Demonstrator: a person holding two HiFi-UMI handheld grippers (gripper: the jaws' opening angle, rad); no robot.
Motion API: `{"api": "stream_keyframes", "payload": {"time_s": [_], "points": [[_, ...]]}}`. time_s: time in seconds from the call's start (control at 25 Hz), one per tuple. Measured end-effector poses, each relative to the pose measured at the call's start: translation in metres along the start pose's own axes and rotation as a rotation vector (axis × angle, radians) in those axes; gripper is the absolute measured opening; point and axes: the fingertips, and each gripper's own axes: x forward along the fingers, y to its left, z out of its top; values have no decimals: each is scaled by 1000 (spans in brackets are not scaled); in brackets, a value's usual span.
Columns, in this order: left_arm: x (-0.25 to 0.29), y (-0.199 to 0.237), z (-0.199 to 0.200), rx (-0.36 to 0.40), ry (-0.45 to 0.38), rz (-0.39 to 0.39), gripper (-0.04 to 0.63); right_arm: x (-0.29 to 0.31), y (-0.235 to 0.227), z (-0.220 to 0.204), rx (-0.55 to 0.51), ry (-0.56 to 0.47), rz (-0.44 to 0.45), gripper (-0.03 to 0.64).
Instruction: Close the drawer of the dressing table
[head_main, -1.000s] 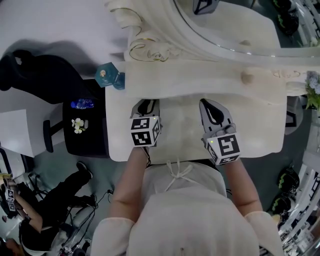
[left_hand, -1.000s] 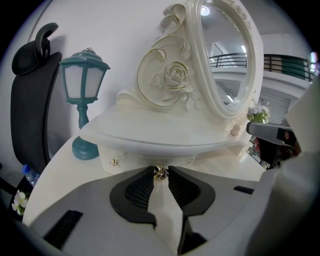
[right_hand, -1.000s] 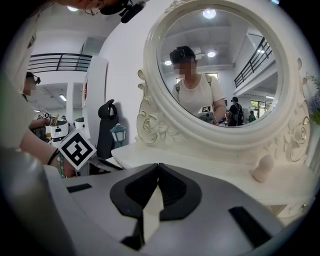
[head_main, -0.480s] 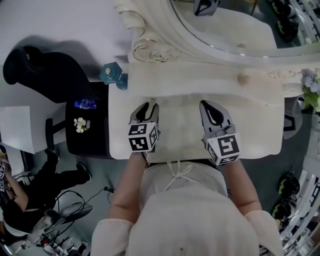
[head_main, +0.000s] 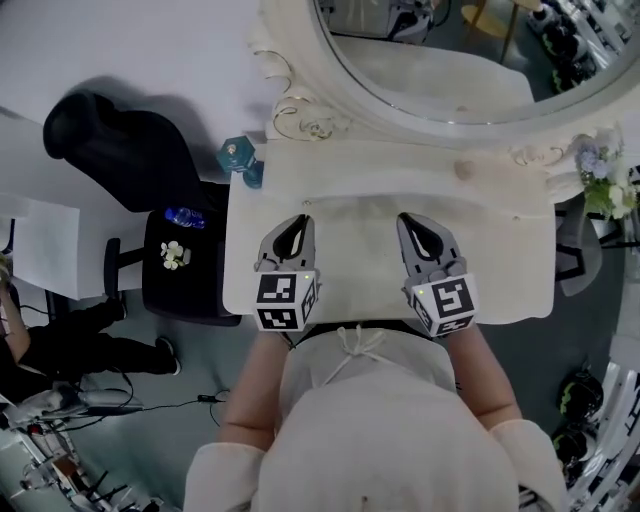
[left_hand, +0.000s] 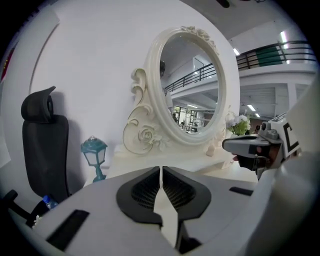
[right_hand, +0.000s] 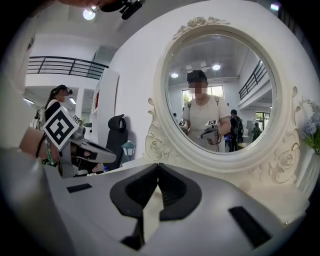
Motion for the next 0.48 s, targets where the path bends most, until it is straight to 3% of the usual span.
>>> {"api": "stream_keyframes", "payload": {"time_s": [0.48], "points": [[-61,-55,96,152,-238,-125,17,-57,-14,44,13,-117,43,6]]}}
